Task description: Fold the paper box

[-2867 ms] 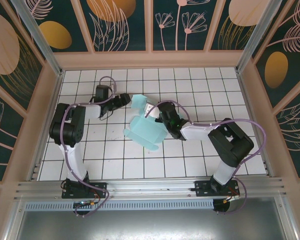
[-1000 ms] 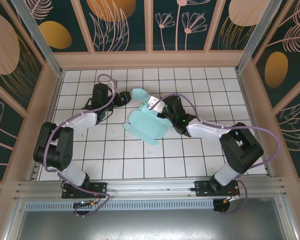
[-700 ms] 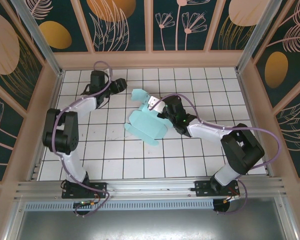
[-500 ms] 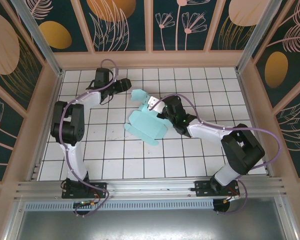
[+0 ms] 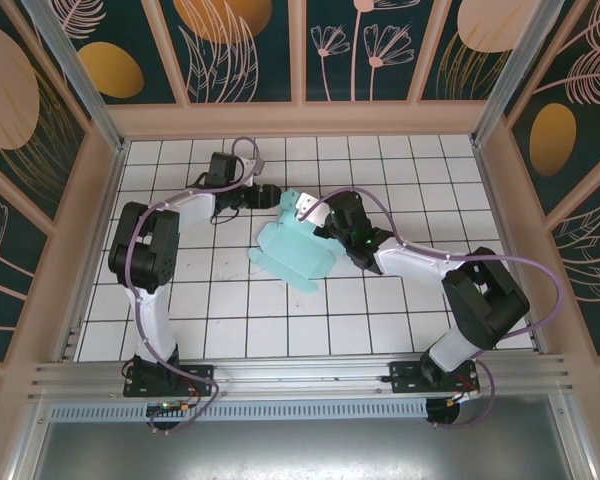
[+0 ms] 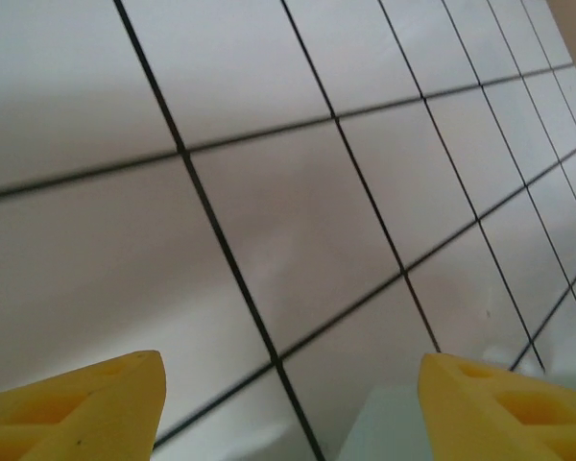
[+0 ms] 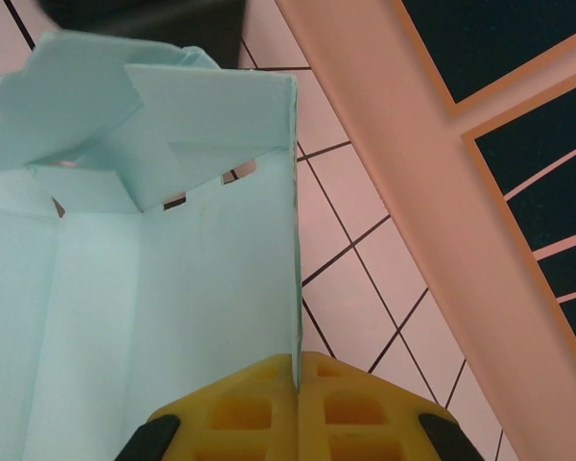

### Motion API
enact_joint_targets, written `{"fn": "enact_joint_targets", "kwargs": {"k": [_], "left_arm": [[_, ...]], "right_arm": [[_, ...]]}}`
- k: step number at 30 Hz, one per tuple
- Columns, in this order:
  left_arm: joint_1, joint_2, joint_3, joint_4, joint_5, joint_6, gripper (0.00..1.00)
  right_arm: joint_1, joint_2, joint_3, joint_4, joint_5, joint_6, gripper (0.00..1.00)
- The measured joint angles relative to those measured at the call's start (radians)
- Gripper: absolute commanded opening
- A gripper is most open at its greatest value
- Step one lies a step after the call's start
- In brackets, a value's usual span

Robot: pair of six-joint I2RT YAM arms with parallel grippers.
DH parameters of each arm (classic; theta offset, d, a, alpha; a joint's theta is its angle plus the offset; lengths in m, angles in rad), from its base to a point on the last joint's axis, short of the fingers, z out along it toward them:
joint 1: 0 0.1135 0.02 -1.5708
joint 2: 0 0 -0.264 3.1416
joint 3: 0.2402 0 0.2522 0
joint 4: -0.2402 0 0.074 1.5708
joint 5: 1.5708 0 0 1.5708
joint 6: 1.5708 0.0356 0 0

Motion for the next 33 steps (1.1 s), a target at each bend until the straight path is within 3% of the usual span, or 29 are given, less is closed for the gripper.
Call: {"fn": "enact_joint_targets", "kwargs": {"k": [9, 18, 33], "left_arm": [[-0.024, -0.074, -0.130, 0.095, 0.010, 0.005, 0.68], [-0.024, -0.074, -0.183, 0.137, 0.009, 0.003, 0.68], [-0.024, -0.074, -0.248, 0.220, -0.011, -0.008, 0.67]], "right_arm": [[0.000, 0.001, 0.009, -0.013, 0.013, -0.014, 0.00], [0.028, 0.060, 0.003, 0.019, 0.109, -0.106, 0.00], [0.074, 0.121, -0.084, 0.261, 0.246, -0.301, 0.00]]}}
